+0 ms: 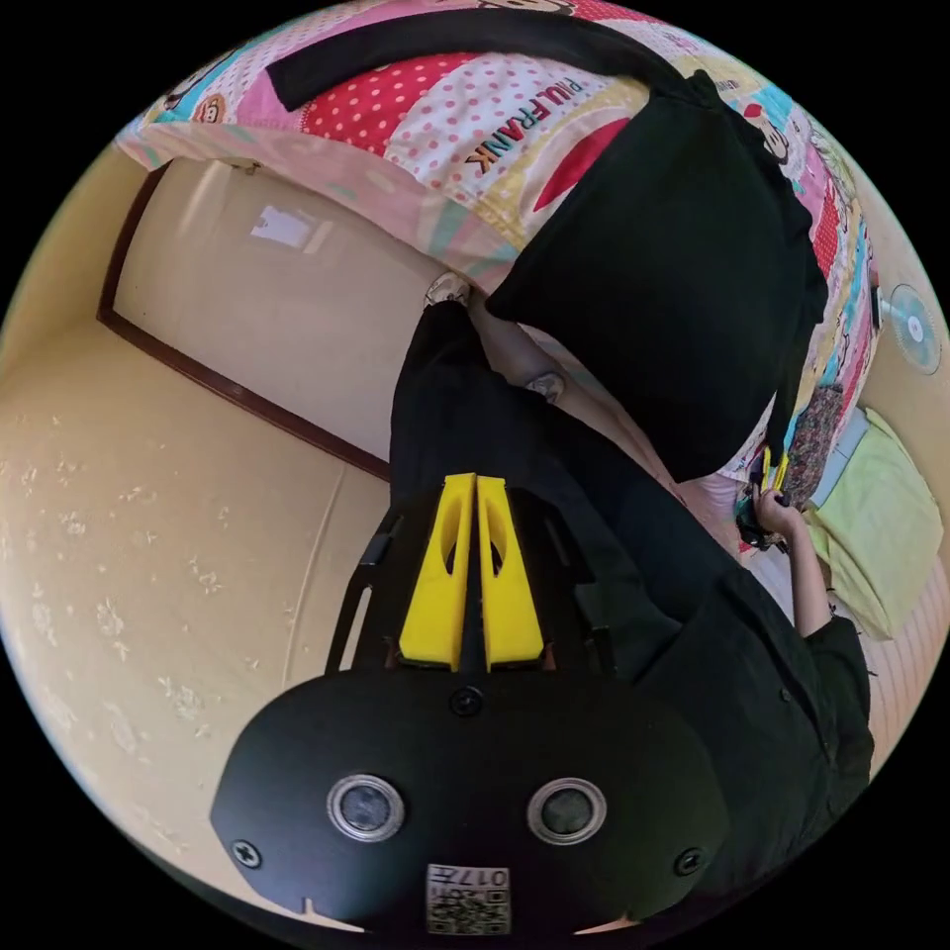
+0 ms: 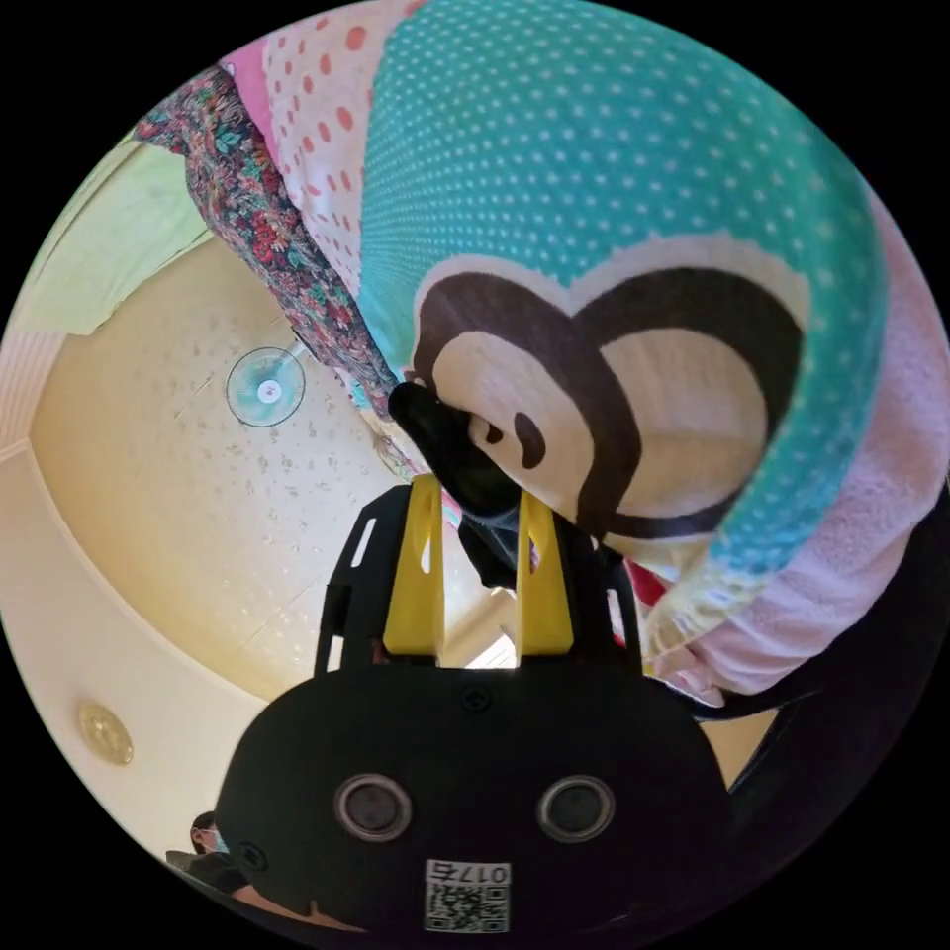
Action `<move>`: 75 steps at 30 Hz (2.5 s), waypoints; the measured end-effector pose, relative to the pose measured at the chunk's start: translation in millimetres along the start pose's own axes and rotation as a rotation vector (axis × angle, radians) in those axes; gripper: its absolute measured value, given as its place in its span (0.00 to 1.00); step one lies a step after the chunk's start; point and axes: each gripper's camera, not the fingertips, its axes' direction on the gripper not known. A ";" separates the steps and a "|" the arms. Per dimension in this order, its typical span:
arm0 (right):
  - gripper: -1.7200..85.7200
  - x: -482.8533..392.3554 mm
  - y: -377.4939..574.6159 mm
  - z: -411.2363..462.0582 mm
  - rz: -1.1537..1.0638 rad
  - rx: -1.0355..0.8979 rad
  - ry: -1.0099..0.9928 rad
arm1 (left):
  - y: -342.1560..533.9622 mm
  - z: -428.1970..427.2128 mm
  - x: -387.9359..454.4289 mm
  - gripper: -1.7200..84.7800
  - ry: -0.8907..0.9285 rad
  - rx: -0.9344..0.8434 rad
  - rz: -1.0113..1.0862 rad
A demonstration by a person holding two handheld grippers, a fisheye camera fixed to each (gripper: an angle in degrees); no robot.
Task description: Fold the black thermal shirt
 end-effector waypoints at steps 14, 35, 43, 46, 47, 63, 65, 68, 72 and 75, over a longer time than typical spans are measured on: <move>0.05 -190.4 -12.0 -0.9 -0.419 -0.353 -0.203 | -72.3 -55.3 3.7 0.01 0.059 0.048 0.076; 0.16 131.6 398.7 393.4 -0.498 -1.194 0.420 | -229.2 -144.3 -215.7 0.11 1.267 0.490 -0.458; 0.11 194.7 381.3 270.4 -0.335 -0.998 0.396 | -296.8 -124.5 -270.5 0.14 1.394 0.501 -0.850; 0.10 172.6 356.8 192.3 -0.345 -0.809 0.429 | -316.9 -113.1 -275.8 0.15 1.526 0.532 -0.978; 0.09 162.2 350.0 163.2 -0.353 -0.735 0.434 | -327.4 -109.6 -274.7 0.14 1.583 0.528 -1.002; 0.08 192.1 337.7 103.6 -0.257 -0.431 -0.063 | -384.7 -129.4 -262.9 0.12 1.602 0.545 -1.032; 0.09 183.6 336.6 113.3 -0.265 -0.446 -0.102 | -396.2 -130.2 -262.2 0.11 1.595 0.528 -1.043; 0.09 158.5 332.6 118.8 -0.312 -0.468 -0.139 | -403.4 -135.3 -263.1 0.11 1.547 0.493 -1.062; 0.10 124.4 314.4 103.7 -0.377 -0.465 -0.092 | -406.4 -138.3 -264.1 0.13 1.444 0.453 -1.008; 0.11 117.2 302.4 90.1 -0.391 -0.436 -0.076 | -413.4 -130.1 -267.8 0.18 1.411 0.431 -0.935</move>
